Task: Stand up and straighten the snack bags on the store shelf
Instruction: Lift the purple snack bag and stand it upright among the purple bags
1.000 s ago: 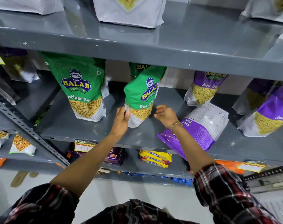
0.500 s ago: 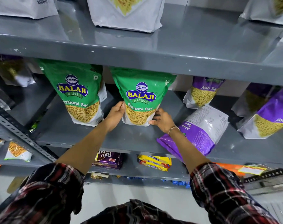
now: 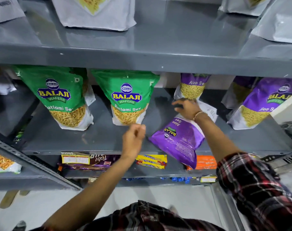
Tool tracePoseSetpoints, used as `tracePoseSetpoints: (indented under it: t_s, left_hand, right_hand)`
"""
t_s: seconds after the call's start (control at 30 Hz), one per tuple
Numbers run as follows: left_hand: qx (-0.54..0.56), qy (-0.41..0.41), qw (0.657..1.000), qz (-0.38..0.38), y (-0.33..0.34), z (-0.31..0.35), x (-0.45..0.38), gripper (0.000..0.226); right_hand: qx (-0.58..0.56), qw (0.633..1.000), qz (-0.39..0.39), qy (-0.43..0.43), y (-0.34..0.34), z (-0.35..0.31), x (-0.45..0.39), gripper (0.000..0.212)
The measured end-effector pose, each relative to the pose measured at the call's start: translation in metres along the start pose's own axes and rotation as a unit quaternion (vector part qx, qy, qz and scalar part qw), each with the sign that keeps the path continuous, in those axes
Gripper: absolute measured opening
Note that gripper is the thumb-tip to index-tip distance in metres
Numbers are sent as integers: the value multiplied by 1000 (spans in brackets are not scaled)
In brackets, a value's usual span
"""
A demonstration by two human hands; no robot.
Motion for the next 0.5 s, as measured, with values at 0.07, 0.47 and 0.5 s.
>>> tracePoseSetpoints:
  t_s: [0.07, 0.47, 0.5]
  left_hand:
    - [35, 6, 987, -154, 60, 19, 34, 16]
    - [-57, -152, 898, -409, 251, -1, 136, 54]
    - [19, -228, 911, -343, 253, -6, 129, 42]
  right_hand:
    - [128, 992, -21, -3, -11, 28, -2, 33]
    - [331, 932, -139, -53, -28, 63, 11, 61]
    - [332, 927, -166, -51, -27, 71, 13, 65]
Point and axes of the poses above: each hand's wrist, its own x-axis away from the middle knuckle, its own y-axis out of the palm, z = x × y, the point moved 7 cm from there along -x, towards the middle knuckle, and after that the axes turned 3 degrees about z, right-handed, at the moved point
